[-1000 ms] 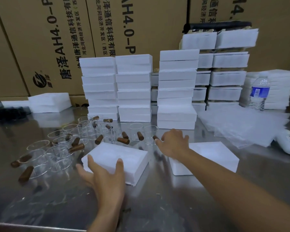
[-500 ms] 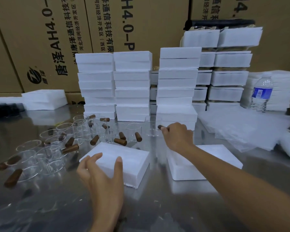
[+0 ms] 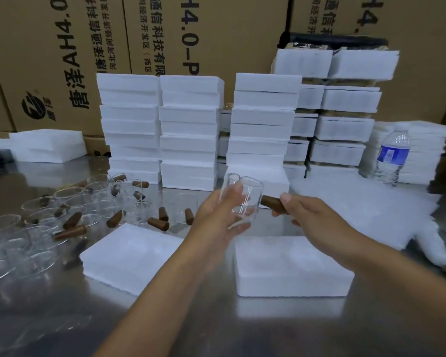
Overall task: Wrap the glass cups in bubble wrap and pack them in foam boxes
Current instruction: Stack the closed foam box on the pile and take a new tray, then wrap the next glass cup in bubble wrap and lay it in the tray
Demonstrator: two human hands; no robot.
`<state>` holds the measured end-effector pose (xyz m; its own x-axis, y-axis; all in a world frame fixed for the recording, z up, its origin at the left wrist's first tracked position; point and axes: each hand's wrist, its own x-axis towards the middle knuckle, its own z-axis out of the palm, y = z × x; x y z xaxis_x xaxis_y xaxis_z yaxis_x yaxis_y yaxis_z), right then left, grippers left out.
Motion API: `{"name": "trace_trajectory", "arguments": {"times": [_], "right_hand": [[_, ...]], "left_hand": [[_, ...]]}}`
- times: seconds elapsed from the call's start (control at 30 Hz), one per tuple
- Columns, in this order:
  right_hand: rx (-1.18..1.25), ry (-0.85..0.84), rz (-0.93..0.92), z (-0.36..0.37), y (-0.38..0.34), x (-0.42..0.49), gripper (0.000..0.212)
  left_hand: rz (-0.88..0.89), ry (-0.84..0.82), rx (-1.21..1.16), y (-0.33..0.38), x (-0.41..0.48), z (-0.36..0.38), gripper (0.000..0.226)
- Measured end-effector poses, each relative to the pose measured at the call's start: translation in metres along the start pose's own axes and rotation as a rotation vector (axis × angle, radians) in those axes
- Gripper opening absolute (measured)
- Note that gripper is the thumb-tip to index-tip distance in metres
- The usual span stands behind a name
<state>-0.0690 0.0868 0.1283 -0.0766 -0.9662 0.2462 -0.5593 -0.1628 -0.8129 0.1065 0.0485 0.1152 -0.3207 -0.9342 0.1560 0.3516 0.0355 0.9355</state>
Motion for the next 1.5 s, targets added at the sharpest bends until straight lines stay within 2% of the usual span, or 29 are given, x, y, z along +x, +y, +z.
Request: {"name": "trace_trajectory", "arguments": {"times": [0.1, 0.17, 0.27, 0.33, 0.43, 0.5, 0.57, 0.67, 0.83, 0.93, 1.03, 1.07, 1.13, 1.2, 1.27, 1.37, 1.5], "right_hand": [[-0.001, 0.008, -0.017, -0.009, 0.008, -0.004, 0.052], [-0.001, 0.063, -0.019, -0.021, 0.015, 0.001, 0.052], [-0.088, 0.274, 0.057, -0.048, 0.043, 0.024, 0.018], [-0.205, 0.436, 0.158, -0.066, 0.069, 0.037, 0.009], [-0.395, 0.495, 0.322, -0.077, 0.106, 0.042, 0.031], [-0.559, 0.409, 0.442, -0.076, 0.123, 0.037, 0.045], [-0.706, 0.347, 0.484, -0.072, 0.132, 0.034, 0.053], [-0.806, 0.402, 0.438, -0.067, 0.133, 0.032, 0.047], [-0.858, 0.418, 0.414, -0.063, 0.126, 0.026, 0.016], [-0.879, 0.436, 0.408, -0.06, 0.124, 0.024, 0.018], [-0.784, 0.57, 0.342, -0.058, 0.118, 0.023, 0.022], [-0.754, 0.612, 0.301, -0.057, 0.113, 0.024, 0.023], [-0.669, 0.651, 0.193, -0.053, 0.095, 0.026, 0.022], [-0.537, 0.596, 0.074, -0.047, 0.07, 0.029, 0.018], [-0.517, 0.403, -0.041, -0.037, 0.043, 0.029, 0.016], [-0.645, 0.103, -0.247, -0.012, 0.008, 0.018, 0.014], [-0.892, -0.059, -0.534, 0.022, -0.008, -0.002, 0.005]], "left_hand": [[0.002, 0.024, -0.13, -0.017, 0.006, 0.007, 0.057], [0.006, 0.039, -0.164, -0.023, 0.007, 0.006, 0.065], [0.027, 0.057, -0.208, -0.025, 0.008, -0.002, 0.069], [0.054, 0.056, -0.262, -0.023, 0.008, -0.007, 0.059], [0.066, 0.035, -0.333, -0.024, 0.009, -0.011, 0.029], [0.058, 0.034, -0.35, -0.025, 0.009, -0.012, 0.022], [0.057, 0.04, -0.35, -0.026, 0.01, -0.012, 0.019], [0.072, 0.036, -0.344, -0.027, 0.009, -0.009, 0.018], [0.084, 0.016, -0.35, -0.025, 0.008, -0.006, 0.016], [0.071, 0.027, -0.368, -0.026, 0.008, -0.006, 0.019], [0.054, 0.009, -0.417, -0.023, 0.007, -0.006, 0.016], [0.055, -0.015, -0.451, -0.021, 0.006, -0.005, 0.023], [0.063, -0.072, -0.516, -0.017, 0.005, -0.006, 0.056], [0.069, -0.089, -0.575, -0.014, 0.005, -0.007, 0.07], [0.079, -0.094, -0.627, -0.011, 0.004, -0.01, 0.073], [0.132, -0.097, -0.576, -0.007, 0.004, -0.012, 0.074], [0.149, -0.072, -0.527, -0.004, 0.002, -0.012, 0.076]]}}
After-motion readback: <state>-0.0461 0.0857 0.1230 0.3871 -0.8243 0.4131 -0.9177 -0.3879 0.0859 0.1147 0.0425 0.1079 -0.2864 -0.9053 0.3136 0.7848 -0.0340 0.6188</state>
